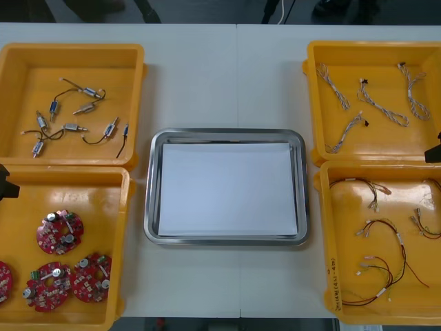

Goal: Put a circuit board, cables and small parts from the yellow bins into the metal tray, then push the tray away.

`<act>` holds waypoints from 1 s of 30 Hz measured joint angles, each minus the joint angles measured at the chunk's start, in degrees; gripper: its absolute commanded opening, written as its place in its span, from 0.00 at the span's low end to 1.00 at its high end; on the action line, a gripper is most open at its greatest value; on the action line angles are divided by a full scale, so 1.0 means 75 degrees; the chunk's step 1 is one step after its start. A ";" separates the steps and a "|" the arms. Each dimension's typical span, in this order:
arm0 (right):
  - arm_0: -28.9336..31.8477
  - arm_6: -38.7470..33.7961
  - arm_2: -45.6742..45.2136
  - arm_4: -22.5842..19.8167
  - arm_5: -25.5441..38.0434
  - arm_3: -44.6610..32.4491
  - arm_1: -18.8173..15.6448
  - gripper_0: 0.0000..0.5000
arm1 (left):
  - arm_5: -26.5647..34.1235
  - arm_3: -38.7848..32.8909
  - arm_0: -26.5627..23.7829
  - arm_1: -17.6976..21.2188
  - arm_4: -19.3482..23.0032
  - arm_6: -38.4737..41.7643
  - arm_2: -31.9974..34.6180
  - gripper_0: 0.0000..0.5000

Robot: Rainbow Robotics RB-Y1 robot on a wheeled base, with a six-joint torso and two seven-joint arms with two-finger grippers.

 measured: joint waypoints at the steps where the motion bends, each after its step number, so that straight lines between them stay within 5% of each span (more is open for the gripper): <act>1: 0.0000 0.0000 0.0000 0.0000 0.0000 0.0000 0.0000 1.00 | 0.0000 0.0000 0.0000 0.0000 0.0000 0.0000 0.0000 1.00; 30: 0.0000 0.0000 0.0000 0.0000 0.0000 0.0000 0.0000 1.00 | 0.0000 0.0000 0.0000 0.0000 0.0000 0.0000 0.0000 1.00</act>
